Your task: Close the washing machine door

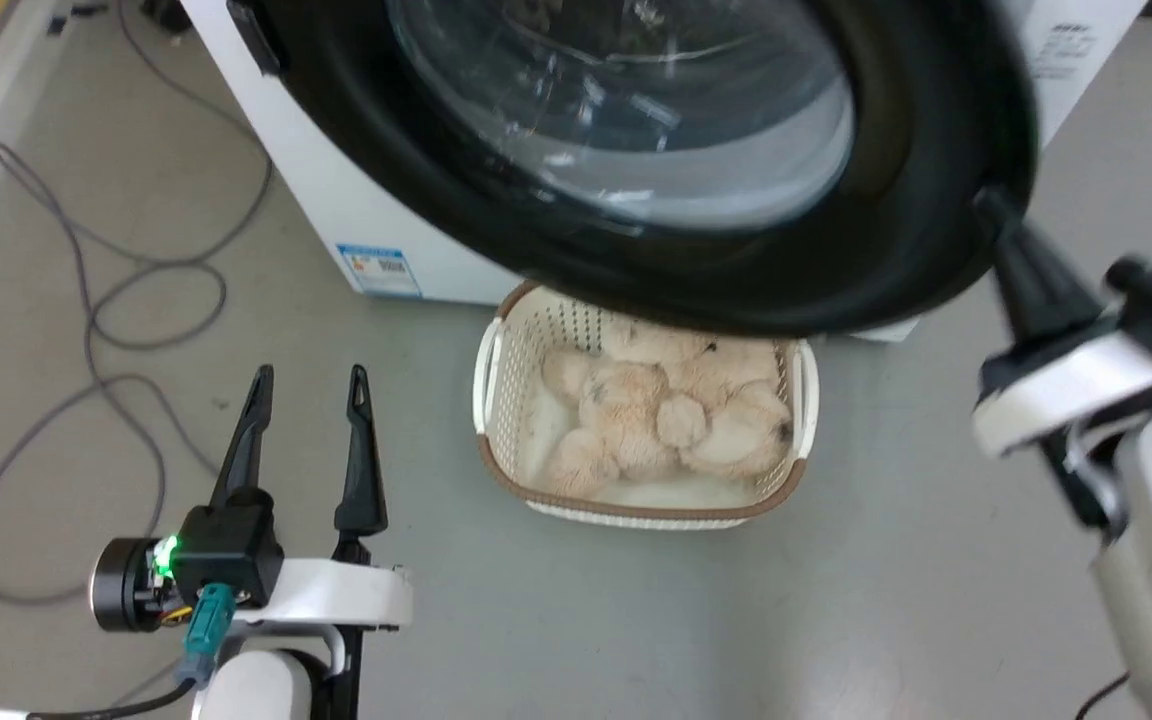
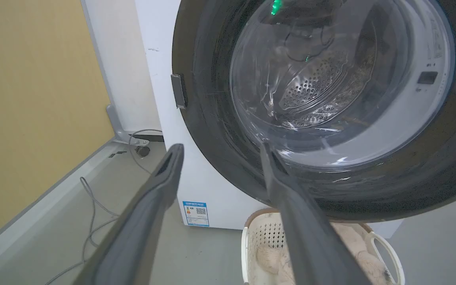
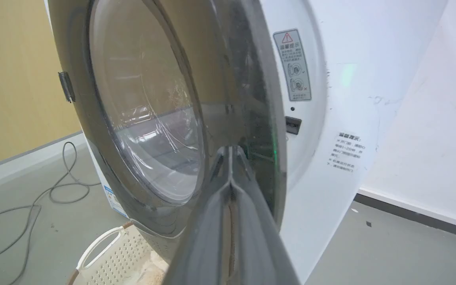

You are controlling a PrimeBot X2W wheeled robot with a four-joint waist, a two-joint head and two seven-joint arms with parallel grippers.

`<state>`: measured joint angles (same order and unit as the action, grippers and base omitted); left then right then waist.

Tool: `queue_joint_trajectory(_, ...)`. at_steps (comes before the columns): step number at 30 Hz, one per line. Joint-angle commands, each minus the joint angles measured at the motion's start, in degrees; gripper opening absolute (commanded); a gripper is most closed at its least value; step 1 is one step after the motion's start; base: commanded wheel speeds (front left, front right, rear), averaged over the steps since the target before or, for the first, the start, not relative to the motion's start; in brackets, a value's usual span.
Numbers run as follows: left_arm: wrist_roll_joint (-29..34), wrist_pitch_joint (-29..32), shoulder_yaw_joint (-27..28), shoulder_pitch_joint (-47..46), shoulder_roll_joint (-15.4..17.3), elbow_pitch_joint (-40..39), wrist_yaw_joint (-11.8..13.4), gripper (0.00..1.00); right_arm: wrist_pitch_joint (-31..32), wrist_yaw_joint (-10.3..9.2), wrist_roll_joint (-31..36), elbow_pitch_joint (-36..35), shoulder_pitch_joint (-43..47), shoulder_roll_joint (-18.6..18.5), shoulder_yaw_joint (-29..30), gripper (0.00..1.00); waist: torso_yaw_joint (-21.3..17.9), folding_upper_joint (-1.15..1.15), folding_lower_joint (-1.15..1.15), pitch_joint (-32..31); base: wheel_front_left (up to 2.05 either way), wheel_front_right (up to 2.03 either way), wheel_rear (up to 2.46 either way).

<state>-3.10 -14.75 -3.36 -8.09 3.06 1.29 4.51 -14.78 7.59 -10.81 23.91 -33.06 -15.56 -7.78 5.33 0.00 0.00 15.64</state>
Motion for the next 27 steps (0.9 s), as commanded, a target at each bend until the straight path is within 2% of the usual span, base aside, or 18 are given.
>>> queue_joint_trajectory(1,0.33,-0.25,-0.16,-1.04,-0.03,-0.23,-0.11,1.0,-0.22,-0.1,0.7,1.0,-2.03,-0.49,0.93,0.0,0.65,0.0,0.0,1.23,0.0,0.0,0.0)
queue_joint_trajectory(13,0.29,-0.25,-1.01,-4.23,-0.14,-0.67,0.1,1.0,-0.22,-0.1,5.78,10.48,-14.25,-0.95,7.19,0.0,2.35,0.0,0.0,5.46,0.0,0.0,0.0)
queue_joint_trajectory(20,0.33,-0.25,-0.86,-4.84,-0.16,-0.85,0.38,1.0,-0.22,-0.1,8.56,15.25,-18.33,0.09,10.62,0.0,2.41,0.0,0.0,6.42,0.0,0.0,0.0)
queue_joint_trajectory(27,0.16,-0.25,-0.86,-4.99,-0.17,-0.77,0.76,1.0,-0.22,-0.1,10.15,16.32,-18.59,2.34,13.67,0.0,2.26,0.0,0.0,6.07,0.0,0.0,0.0)
